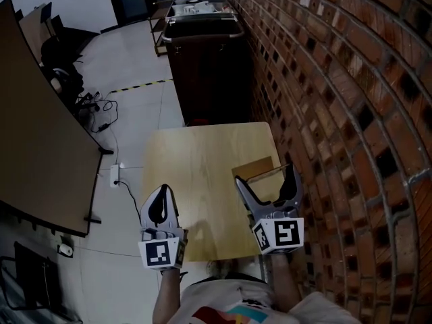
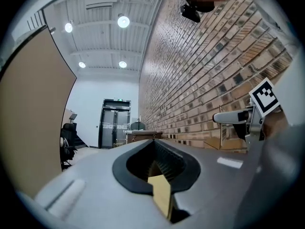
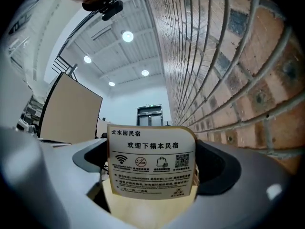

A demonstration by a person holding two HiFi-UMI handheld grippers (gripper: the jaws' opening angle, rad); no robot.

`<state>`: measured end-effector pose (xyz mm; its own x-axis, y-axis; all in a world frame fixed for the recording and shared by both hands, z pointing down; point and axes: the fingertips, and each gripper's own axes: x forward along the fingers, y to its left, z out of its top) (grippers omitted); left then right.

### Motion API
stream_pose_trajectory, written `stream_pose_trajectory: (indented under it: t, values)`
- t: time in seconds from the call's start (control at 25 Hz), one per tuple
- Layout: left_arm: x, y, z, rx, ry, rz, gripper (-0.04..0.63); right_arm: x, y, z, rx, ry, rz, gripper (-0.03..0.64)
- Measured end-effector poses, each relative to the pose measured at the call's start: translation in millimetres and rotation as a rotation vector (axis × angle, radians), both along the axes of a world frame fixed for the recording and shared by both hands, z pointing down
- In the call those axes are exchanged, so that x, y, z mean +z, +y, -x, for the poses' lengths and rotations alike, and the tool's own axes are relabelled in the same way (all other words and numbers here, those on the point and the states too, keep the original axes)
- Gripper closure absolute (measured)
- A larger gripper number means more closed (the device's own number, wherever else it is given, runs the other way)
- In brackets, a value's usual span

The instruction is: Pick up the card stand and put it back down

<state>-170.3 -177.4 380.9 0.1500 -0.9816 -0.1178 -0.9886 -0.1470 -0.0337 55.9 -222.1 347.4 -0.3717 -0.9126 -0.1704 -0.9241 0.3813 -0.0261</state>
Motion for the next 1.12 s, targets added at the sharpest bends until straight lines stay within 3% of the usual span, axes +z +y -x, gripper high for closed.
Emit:
stream_pose_trajectory:
  t: [0.16, 0.32, 0.56, 1.12]
  values:
    - [-7, 1, 2, -0.003, 0.014, -0.013, 0.595, -11, 7, 4, -0.003, 0.006, -0.024, 0.057]
    - [-10, 2, 1, -0.005, -0.023, 0.002, 0.595, -17, 11, 6, -0.002, 0.006, -0.029, 0.057]
    - [-19, 5, 3, -0.006, 0.020, -0.043, 0.595, -15, 13, 6, 0.000, 0.000, -0.018, 0.058]
    - [-19, 12, 6, -0.008, 0.031, -0.029, 0.595, -13, 20, 3, 0.021, 0.015, -0.015, 0.058]
